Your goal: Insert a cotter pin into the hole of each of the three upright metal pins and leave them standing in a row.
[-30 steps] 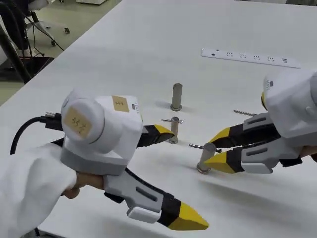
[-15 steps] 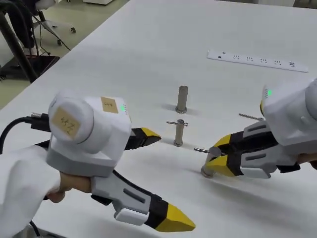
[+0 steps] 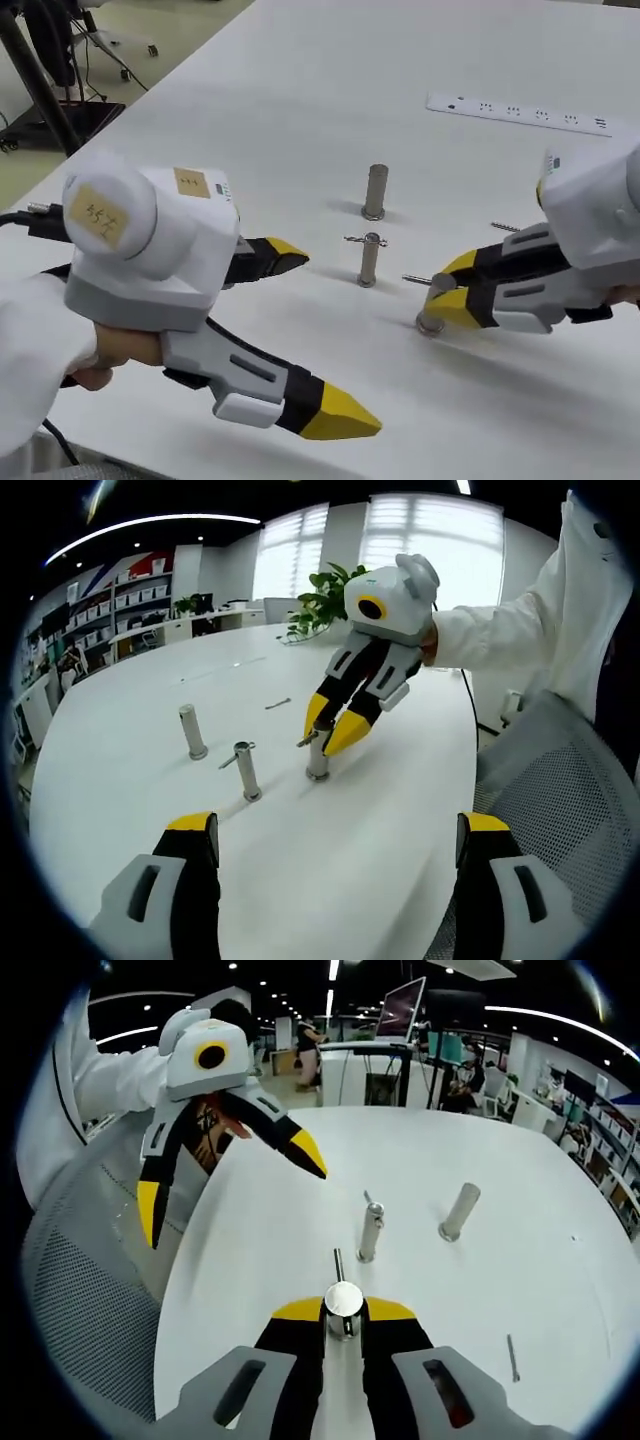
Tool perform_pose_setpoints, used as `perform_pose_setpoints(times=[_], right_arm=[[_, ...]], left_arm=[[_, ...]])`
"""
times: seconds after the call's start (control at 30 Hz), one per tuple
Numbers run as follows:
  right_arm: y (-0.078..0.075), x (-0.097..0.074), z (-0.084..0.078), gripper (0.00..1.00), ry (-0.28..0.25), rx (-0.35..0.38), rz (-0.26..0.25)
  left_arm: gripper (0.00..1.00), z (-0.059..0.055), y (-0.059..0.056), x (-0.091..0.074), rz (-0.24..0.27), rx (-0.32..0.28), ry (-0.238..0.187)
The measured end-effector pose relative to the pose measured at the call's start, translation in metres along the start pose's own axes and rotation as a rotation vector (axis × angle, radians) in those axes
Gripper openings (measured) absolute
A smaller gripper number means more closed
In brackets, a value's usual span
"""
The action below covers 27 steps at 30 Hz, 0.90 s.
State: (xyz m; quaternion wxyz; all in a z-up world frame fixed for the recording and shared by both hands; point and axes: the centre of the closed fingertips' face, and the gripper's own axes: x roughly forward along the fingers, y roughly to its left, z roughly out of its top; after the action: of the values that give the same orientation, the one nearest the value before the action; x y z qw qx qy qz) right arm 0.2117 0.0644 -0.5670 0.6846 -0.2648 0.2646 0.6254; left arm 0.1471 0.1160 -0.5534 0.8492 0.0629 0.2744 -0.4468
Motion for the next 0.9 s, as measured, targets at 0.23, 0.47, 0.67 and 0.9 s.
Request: perform_pose_setpoints(times=[0.23,0.47,0.67,0.9], right_arm=[[-0.021,-0.004,-0.006,0.08,0.012,0.005,-0.030],[-0.024,-0.003,-0.009,0.08,0.011,0.027,-0.029],[-0.023,0.000,-0.008,0.08,0.008,0.038,-0.026],[-0.024,0.002,-0.008,0.08,-0.004,0.053,-0.027]], left_arm=[[0.99,0.000,0.001,-0.005,0.015,-0.012,-0.002],[0.99,0.003,0.003,-0.006,0.025,-0.024,-0.017],[0.99,0.006,0.007,-0.008,0.034,-0.058,-0.034],[0.99,0.008,0.008,-0.010,0.040,-0.065,-0.045]])
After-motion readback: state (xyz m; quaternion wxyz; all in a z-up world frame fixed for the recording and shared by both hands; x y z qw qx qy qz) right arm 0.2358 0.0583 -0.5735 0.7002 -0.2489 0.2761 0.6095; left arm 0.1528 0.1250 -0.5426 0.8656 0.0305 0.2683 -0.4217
